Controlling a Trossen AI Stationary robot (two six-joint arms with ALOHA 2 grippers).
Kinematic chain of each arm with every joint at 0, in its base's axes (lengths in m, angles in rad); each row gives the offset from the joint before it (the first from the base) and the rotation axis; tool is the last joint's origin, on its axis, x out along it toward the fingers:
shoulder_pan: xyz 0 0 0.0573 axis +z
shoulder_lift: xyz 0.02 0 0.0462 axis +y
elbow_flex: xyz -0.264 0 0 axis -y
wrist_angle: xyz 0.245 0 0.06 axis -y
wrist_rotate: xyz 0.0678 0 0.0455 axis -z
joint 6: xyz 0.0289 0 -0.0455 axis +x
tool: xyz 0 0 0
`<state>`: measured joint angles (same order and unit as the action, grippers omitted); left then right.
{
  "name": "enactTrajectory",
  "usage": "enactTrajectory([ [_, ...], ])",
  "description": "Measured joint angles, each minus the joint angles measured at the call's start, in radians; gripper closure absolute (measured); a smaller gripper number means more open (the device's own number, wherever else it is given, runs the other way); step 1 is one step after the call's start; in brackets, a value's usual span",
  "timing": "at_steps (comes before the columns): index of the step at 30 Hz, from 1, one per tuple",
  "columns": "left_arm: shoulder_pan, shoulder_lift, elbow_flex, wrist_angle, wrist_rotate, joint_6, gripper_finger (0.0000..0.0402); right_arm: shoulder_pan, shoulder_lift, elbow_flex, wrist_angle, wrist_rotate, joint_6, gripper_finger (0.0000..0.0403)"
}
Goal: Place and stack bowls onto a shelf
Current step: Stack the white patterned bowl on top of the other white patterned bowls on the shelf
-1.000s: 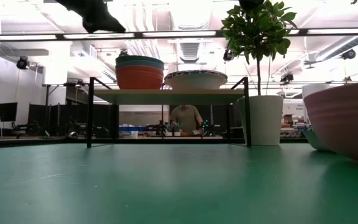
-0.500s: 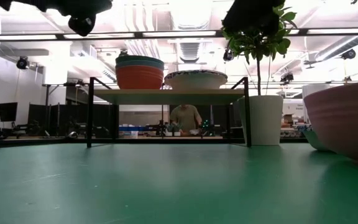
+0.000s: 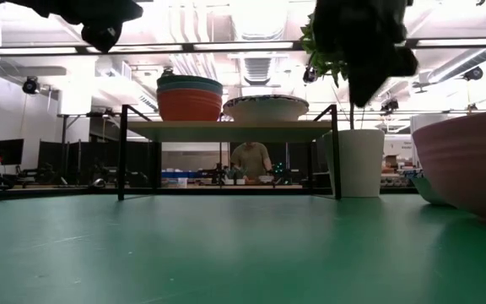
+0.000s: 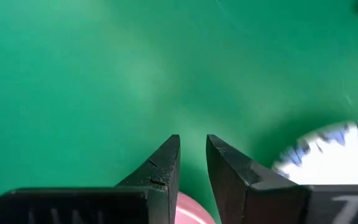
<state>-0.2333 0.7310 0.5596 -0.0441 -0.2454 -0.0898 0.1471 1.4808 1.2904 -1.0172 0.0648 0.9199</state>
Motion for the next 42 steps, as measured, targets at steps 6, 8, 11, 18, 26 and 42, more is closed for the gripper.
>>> enactTrajectory([
  [6, 0.0, 0.015, -0.009, -0.009, 0.0, -0.002, 0.0401, -0.051, 0.088, -0.001, -0.182, -0.079, 0.06, 0.0335],
  [8, 0.0, 0.016, -0.009, -0.011, 0.0, -0.003, 0.0401, -0.063, 0.118, -0.002, -0.231, -0.1, 0.067, 0.0335],
  [11, 0.0, 0.015, -0.009, -0.016, 0.0, -0.005, 0.0401, -0.072, 0.154, -0.002, -0.257, -0.116, 0.069, 0.0335],
  [18, 0.0, 0.02, -0.009, -0.034, 0.0, -0.005, 0.0401, -0.072, 0.237, -0.002, -0.265, -0.114, 0.06, 0.0335],
  [26, 0.0, 0.021, -0.009, -0.034, 0.0, -0.005, 0.0402, -0.072, 0.255, -0.003, -0.297, -0.075, 0.076, 0.0335],
  [42, 0.0, 0.026, -0.009, -0.031, 0.0, -0.005, 0.0402, -0.071, 0.255, -0.033, -0.3, 0.011, 0.081, 0.0335],
])
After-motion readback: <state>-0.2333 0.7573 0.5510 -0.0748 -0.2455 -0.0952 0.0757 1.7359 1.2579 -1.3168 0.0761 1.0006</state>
